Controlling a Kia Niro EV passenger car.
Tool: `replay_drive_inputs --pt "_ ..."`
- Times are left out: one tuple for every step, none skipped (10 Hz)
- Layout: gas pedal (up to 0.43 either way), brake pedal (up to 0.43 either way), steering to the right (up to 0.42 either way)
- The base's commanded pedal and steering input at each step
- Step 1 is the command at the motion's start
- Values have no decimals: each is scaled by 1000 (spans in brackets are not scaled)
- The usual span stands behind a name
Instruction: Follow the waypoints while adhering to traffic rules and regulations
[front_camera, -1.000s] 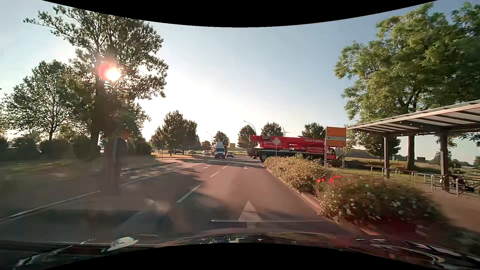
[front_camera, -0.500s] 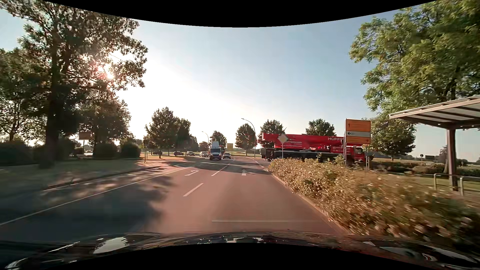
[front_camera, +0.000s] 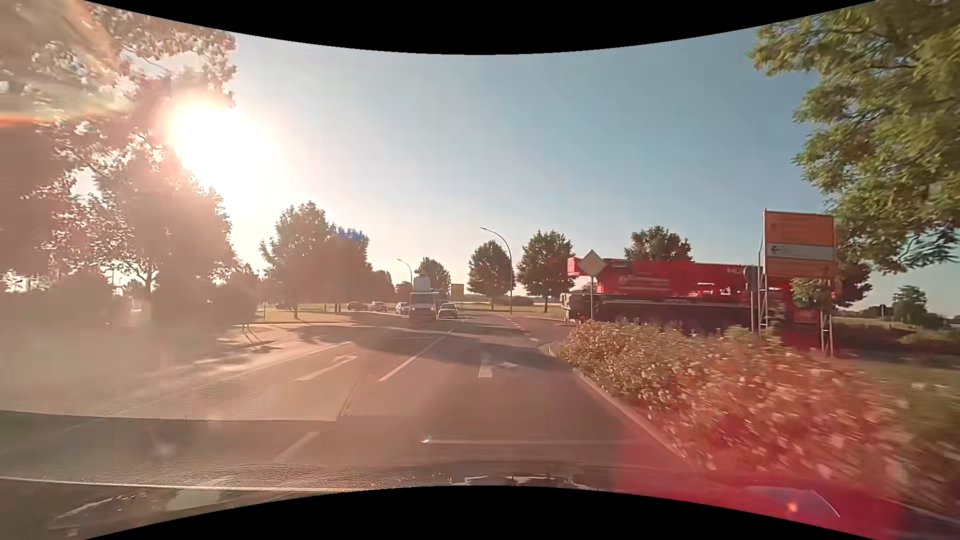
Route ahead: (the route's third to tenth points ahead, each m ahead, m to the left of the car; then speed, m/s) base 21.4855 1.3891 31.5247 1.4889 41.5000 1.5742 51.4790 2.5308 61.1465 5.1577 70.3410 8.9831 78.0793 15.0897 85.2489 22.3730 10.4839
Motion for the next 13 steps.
replay_drive_inputs --pt "177 0 2" --pt "177 0 2" --pt "177 0 3" --pt "169 0 3" --pt "169 0 4" --pt "169 0 6" --pt "169 0 10" --pt "169 0 11" --pt "169 0 11" --pt "169 0 11" --pt "169 0 11" --pt "169 0 11" --pt "169 0 8"
